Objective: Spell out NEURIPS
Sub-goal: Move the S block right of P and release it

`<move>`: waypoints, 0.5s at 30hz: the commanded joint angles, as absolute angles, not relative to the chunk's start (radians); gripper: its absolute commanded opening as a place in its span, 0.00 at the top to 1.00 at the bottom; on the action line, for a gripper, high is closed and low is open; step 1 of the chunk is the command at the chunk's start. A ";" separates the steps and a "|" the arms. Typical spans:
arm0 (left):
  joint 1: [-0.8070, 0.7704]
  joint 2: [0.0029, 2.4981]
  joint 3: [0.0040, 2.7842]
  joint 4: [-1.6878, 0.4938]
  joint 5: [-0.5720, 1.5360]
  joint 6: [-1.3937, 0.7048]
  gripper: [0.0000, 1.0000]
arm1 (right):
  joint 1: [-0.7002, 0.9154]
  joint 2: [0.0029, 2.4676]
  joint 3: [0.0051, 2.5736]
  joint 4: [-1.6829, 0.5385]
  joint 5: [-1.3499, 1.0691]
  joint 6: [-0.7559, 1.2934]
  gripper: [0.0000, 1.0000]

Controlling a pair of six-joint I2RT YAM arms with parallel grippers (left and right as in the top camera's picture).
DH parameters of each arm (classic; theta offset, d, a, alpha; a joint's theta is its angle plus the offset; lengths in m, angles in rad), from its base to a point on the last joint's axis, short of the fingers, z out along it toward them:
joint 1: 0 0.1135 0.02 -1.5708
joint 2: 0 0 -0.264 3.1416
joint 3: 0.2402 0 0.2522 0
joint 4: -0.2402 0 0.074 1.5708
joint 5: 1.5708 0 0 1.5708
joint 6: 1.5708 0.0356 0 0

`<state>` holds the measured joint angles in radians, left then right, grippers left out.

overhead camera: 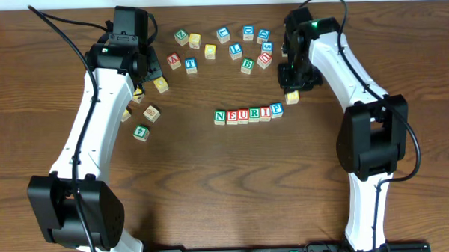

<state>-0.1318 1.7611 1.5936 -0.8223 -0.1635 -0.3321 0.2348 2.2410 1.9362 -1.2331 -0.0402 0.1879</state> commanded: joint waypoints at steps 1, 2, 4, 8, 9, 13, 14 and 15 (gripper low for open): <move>-0.129 1.760 1.581 -0.822 -0.169 -0.315 0.51 | 0.241 2.228 1.875 -1.199 -0.033 0.170 0.82; -0.130 1.760 1.581 -0.822 -0.169 -0.315 0.51 | 0.243 2.228 1.863 -1.190 -0.033 0.170 0.82; -0.130 1.760 1.581 -0.822 -0.169 -0.315 0.51 | 0.246 2.228 1.845 -1.174 -0.036 0.170 0.82; -0.130 1.760 1.581 -0.822 -0.169 -0.315 0.51 | 0.250 2.228 1.837 -1.168 -0.036 0.170 0.78; -0.130 1.760 1.581 -0.822 -0.169 -0.315 0.51 | 0.250 2.228 1.837 -1.168 -0.036 0.170 0.78; -0.130 1.760 1.581 -0.822 -0.169 -0.315 0.51 | 0.252 2.228 1.836 -1.172 -0.041 0.170 0.78; -0.130 1.760 1.581 -0.822 -0.169 -0.315 0.51 | 0.252 2.228 1.836 -1.172 -0.044 0.170 0.78; -0.130 1.760 1.581 -0.822 -0.169 -0.315 0.51 | 0.253 2.228 1.836 -1.173 -0.044 0.170 0.77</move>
